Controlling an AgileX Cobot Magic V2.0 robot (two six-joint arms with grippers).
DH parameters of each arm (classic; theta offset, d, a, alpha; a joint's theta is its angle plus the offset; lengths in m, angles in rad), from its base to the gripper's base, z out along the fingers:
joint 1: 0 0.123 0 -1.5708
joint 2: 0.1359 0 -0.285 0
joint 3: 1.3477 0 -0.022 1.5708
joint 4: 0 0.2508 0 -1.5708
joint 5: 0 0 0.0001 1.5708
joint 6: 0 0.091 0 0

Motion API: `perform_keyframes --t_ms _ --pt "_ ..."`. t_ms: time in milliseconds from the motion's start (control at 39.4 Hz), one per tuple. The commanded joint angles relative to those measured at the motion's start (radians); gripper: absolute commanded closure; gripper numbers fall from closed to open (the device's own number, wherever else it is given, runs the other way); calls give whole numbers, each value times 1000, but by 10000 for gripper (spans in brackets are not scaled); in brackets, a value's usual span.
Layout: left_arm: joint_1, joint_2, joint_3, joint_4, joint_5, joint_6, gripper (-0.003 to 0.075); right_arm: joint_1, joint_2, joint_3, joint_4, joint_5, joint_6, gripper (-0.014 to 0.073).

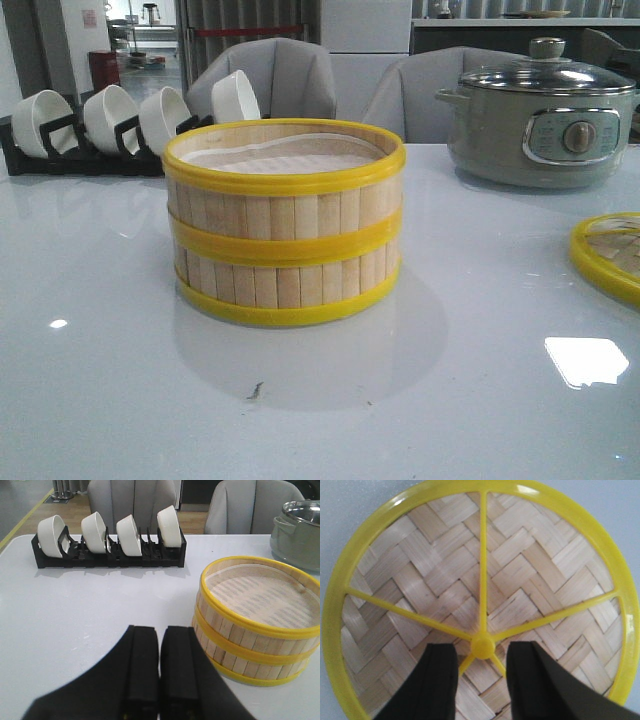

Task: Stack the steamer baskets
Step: 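Move the right gripper over the woven bamboo lid, then grasp the lid's center knob with the right gripper and lift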

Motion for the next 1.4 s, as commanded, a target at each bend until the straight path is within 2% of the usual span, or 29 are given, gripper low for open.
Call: perform_keyframes --t_ms 0,863,989,1167,1370 --pt "-3 4 -30 -3 -90 -7 634 -5 -48 -35 -6 -58 -10 235" --pt "-3 4 -30 -3 -90 -7 634 -5 -8 -35 -6 -63 -10 237" --pt "-3 4 -30 -3 -90 -7 634 -5 -1 -35 -6 -41 -9 320" --pt "-3 4 -30 -3 -90 -7 634 -4 0 -35 -6 -32 -9 550" --pt "-3 4 -30 -3 -90 -7 634 8 -4 -45 -6 -23 -9 538"
